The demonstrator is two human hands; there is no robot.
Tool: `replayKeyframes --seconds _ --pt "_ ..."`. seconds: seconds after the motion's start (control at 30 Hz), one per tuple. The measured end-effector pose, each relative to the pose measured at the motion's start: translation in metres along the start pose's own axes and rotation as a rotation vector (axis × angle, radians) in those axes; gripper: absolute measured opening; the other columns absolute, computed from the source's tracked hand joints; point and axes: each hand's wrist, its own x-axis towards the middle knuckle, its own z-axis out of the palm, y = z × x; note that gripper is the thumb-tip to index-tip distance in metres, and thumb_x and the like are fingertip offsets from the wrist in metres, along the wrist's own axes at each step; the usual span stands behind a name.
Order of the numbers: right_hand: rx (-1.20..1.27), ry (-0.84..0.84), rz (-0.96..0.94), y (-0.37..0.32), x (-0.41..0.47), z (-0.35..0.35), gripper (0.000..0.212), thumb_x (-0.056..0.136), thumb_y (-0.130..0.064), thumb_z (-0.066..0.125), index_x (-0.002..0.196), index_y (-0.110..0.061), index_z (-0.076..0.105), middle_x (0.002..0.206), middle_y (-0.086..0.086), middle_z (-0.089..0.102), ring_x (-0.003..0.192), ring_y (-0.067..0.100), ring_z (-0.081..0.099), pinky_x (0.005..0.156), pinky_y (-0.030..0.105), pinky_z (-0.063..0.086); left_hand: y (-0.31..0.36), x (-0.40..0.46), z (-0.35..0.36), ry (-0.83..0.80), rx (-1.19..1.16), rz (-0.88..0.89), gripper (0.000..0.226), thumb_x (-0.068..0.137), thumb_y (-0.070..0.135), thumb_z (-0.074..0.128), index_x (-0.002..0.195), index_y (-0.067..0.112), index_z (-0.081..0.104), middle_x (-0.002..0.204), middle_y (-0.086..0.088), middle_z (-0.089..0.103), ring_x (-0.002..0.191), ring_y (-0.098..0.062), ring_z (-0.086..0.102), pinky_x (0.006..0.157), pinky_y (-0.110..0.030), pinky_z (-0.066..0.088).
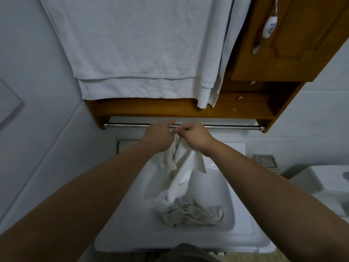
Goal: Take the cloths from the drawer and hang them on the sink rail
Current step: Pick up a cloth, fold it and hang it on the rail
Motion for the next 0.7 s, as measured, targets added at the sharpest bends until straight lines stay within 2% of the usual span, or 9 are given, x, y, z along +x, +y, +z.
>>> replayKeyframes --seconds 0.07,0.13,0.17,0.23,0.33,0.43,0.5,0.63,0.7 --pt "0.093 -0.014 0.005 -0.001 -0.003 -0.002 0.018 0.094 -0.011 0.060 0.088 -0.018 0.076 0.101 -0.002 0.073 0.098 0.011 0.066 0.085 0.025 0.049 0.003 -0.004 0.002 -0.089 -0.159 -0.026 0.046 0.093 0.025 0.059 0.139 0.027 0.053 0.135 -0.004 0.059 0.114 -0.021 0.057 0.090 -0.030 0.046" --pt "0.117 -0.024 0.010 0.000 -0.006 -0.005 0.016 0.092 -0.009 0.060 0.086 -0.018 0.072 0.099 0.003 0.072 0.096 0.019 0.066 0.085 0.033 0.050 0.004 -0.007 0.003 -0.149 -0.391 -0.073 0.039 0.088 0.022 0.066 0.126 0.029 0.064 0.107 -0.003 0.068 0.085 -0.013 0.060 0.069 -0.025 0.046" --pt "0.125 -0.033 0.015 0.001 -0.008 -0.006 0.014 0.090 -0.008 0.060 0.088 -0.019 0.068 0.098 0.006 0.070 0.094 0.024 0.066 0.083 0.036 0.051 0.003 -0.008 0.002 -0.182 -0.475 -0.106 0.032 0.086 0.020 0.069 0.118 0.026 0.069 0.095 -0.001 0.069 0.077 -0.010 0.060 0.064 -0.023 0.046" --pt "0.149 -0.044 0.031 -0.001 -0.012 -0.009 0.014 0.083 -0.012 0.060 0.092 -0.022 0.063 0.094 0.010 0.065 0.085 0.029 0.062 0.074 0.038 0.048 -0.001 -0.008 0.003 -0.268 -0.663 -0.196 0.019 0.083 0.015 0.073 0.101 0.016 0.076 0.090 -0.003 0.073 0.077 -0.015 0.067 0.065 -0.025 0.053" --pt "0.136 -0.071 0.025 -0.006 -0.018 -0.016 0.024 0.069 -0.018 0.056 0.091 -0.026 0.058 0.093 0.010 0.059 0.079 0.025 0.053 0.069 0.037 0.039 -0.003 -0.011 0.004 -0.357 -0.884 -0.211 0.012 0.084 0.005 0.069 0.093 0.008 0.076 0.087 -0.009 0.074 0.077 -0.020 0.068 0.065 -0.029 0.055" --pt "0.111 -0.122 0.014 -0.009 -0.023 -0.019 0.024 0.072 -0.015 0.055 0.094 -0.025 0.055 0.089 0.009 0.058 0.077 0.023 0.052 0.067 0.035 0.039 -0.003 -0.011 0.005 -0.337 -0.860 -0.176 0.012 0.085 0.005 0.067 0.084 0.012 0.078 0.086 -0.011 0.073 0.080 -0.022 0.066 0.075 -0.036 0.054" --pt "0.091 -0.118 0.013 -0.008 -0.022 -0.020 0.023 0.082 -0.007 0.055 0.099 -0.022 0.054 0.084 0.006 0.057 0.074 0.021 0.052 0.066 0.033 0.040 -0.001 -0.011 0.005 -0.270 -0.793 -0.179 0.012 0.084 0.009 0.068 0.080 0.014 0.078 0.083 -0.009 0.073 0.081 -0.023 0.065 0.075 -0.036 0.052" --pt "0.045 -0.083 0.055 0.000 -0.027 -0.020 0.024 0.091 -0.010 0.061 0.111 -0.022 0.053 0.086 0.006 0.057 0.072 0.020 0.053 0.066 0.031 0.042 -0.005 -0.007 0.008 -0.040 -0.431 -0.202 0.016 0.092 0.014 0.061 0.097 0.011 0.076 0.093 -0.006 0.070 0.081 -0.019 0.061 0.065 -0.028 0.048" --pt "0.022 -0.093 0.084 0.009 -0.032 -0.020 0.019 0.092 -0.016 0.065 0.108 -0.022 0.057 0.089 0.006 0.062 0.072 0.020 0.056 0.067 0.030 0.044 -0.017 -0.001 0.007 0.037 -0.421 -0.307 0.022 0.092 0.014 0.057 0.107 0.008 0.073 0.107 -0.010 0.070 0.089 -0.025 0.063 0.071 -0.031 0.051"
